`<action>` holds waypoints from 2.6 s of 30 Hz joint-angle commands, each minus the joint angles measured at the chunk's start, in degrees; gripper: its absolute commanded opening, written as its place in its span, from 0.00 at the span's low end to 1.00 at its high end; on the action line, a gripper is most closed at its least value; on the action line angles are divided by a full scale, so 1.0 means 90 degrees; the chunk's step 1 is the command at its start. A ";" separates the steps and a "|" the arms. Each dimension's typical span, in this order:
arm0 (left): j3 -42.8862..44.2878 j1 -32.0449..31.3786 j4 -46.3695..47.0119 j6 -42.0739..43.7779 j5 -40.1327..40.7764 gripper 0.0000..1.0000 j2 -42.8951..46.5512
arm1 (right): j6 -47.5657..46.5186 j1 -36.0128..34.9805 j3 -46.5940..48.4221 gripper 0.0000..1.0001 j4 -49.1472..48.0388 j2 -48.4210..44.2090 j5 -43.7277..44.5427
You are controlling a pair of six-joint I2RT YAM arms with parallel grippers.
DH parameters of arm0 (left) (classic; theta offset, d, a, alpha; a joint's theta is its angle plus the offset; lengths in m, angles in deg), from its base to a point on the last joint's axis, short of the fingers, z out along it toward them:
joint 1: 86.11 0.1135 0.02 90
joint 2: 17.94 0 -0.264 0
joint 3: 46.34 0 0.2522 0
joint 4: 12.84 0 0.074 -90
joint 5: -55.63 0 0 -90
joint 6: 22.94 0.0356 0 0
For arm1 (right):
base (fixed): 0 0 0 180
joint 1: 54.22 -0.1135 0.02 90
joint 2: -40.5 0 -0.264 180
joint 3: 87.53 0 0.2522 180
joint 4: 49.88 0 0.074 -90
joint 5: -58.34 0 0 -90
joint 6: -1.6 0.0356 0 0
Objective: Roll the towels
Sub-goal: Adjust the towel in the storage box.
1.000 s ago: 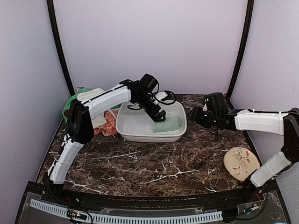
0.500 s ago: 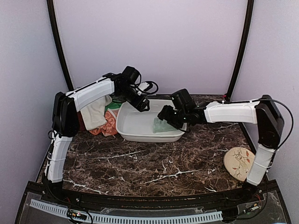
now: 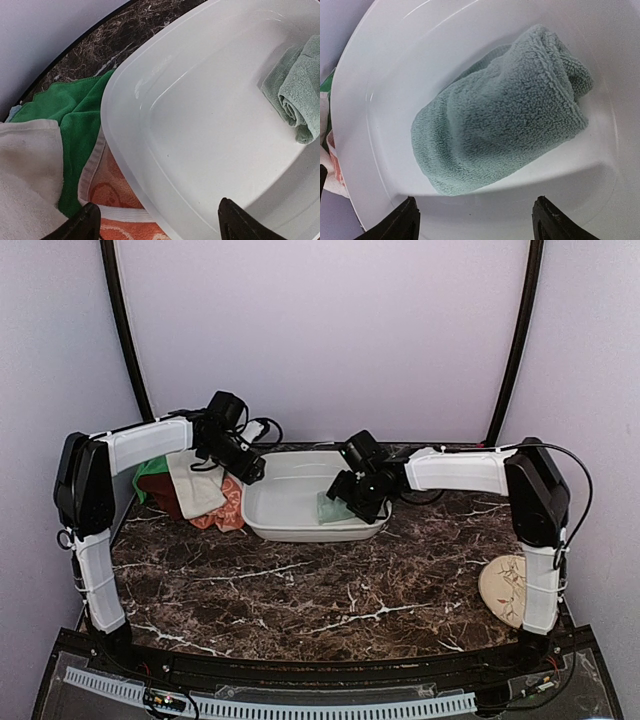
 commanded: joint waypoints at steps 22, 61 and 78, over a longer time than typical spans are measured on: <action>-0.0974 0.0307 0.0393 0.0294 -0.0093 0.82 0.0504 | 0.0495 0.0363 0.1030 0.79 0.0411 0.1223 0.0650; -0.1014 0.0304 0.0689 0.0736 -0.1171 0.77 0.0118 | 0.1217 0.0946 0.1452 0.61 -0.1285 0.1985 0.1225; -0.0984 0.0292 -0.0047 0.0920 -0.2258 0.95 0.1195 | 0.1547 0.1664 0.0818 0.68 -0.1789 0.1553 0.2119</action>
